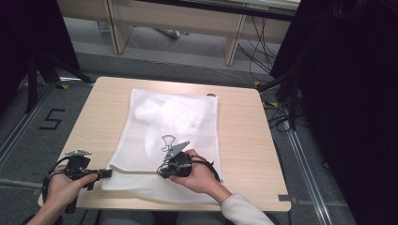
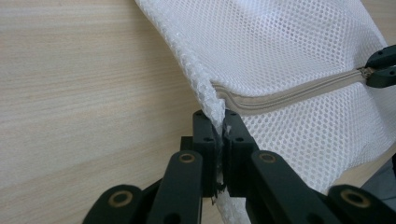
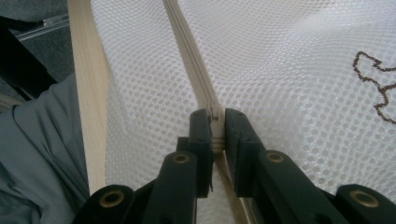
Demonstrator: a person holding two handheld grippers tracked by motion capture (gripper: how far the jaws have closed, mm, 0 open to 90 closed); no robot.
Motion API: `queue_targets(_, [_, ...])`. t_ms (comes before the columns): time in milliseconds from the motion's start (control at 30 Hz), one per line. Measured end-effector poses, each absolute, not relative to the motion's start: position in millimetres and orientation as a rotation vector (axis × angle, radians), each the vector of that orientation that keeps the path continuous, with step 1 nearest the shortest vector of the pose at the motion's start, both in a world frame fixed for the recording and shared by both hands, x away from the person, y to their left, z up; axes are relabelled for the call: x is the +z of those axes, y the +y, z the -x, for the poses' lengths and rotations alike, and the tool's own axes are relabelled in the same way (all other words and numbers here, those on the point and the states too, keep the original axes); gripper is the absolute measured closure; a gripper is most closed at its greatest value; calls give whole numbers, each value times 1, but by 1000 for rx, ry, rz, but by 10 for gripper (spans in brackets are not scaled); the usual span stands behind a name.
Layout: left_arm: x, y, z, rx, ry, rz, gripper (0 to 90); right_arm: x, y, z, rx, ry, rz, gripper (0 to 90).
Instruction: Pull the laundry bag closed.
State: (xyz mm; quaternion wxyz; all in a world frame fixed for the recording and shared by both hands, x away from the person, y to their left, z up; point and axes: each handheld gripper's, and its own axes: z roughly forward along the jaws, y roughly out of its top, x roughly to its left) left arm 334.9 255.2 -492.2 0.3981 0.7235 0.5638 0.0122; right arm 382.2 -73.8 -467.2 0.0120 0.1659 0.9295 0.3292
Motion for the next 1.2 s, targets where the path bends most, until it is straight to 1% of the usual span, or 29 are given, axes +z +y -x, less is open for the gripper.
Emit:
queue_targets(67, [-492, 256, -335, 32, 1420, -1850, 853, -467, -74, -382, 1028, 2897, -521, 825])
queue_targets(133, [-492, 254, -335, 30, 1435, -1816, 853, -466, -75, -381, 1018, 2899, -519, 825])
queue_targets(233, [-492, 254, -335, 31, 1434, -1820, 852, -465, -76, -381, 1018, 2899, -537, 825])
queue_targets(267, [-492, 257, -335, 34, 1419, -1854, 853, -465, -77, -380, 1014, 2902, -552, 825])
queue_targets(300, [-492, 255, -335, 31, 1435, -1819, 853, -465, -77, -380, 1006, 2902, -551, 825])
queue_targets(533, [-492, 255, -335, 38, 1438, -1819, 853, -465, -81, -382, 1013, 2899, -527, 826])
queue_targets(733, [-492, 255, -335, 35, 1441, -1827, 852, -463, -86, -381, 1016, 2896, -552, 825])
queue_targets(767, [-492, 257, -335, 35, 1428, -1856, 852, -463, -86, -381, 1016, 2894, -540, 825])
queue_targets(1200, [-492, 257, -335, 38, 1430, -1854, 852, -462, -91, -379, 1009, 2892, -565, 825])
